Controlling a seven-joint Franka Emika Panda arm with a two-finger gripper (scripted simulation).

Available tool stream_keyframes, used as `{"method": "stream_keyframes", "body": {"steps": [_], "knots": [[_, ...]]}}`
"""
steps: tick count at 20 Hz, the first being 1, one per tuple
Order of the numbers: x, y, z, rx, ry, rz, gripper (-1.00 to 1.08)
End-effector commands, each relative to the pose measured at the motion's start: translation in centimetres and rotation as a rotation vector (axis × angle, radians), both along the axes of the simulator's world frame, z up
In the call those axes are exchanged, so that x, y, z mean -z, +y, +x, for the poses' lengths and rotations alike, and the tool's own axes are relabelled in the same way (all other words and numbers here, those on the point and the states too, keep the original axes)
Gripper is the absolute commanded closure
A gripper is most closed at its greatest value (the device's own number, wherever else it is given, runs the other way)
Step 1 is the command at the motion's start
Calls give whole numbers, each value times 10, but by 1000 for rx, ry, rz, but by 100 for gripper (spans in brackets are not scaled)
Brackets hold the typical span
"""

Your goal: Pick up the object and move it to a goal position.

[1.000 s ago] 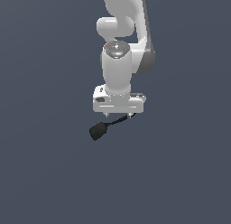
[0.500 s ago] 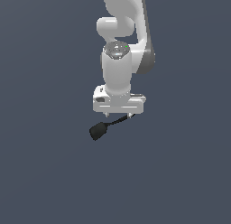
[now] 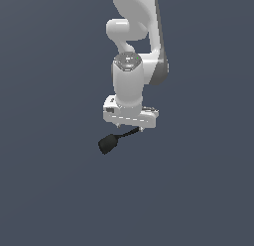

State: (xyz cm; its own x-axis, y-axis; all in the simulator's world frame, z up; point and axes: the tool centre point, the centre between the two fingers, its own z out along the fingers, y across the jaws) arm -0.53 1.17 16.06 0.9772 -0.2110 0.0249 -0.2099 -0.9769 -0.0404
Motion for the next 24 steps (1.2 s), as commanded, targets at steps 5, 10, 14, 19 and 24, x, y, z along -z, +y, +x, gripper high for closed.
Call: {"method": "stream_keyframes", "body": {"steps": [5, 10, 14, 19, 24], "knots": [[22, -2, -12, 161, 14, 2, -92], [40, -5, -23, 305, 24, 1, -92], [54, -7, -32, 421, 31, -1, -92], [71, -11, -44, 560, 39, -7, -92], [82, -15, -54, 668, 42, -13, -92]]}}
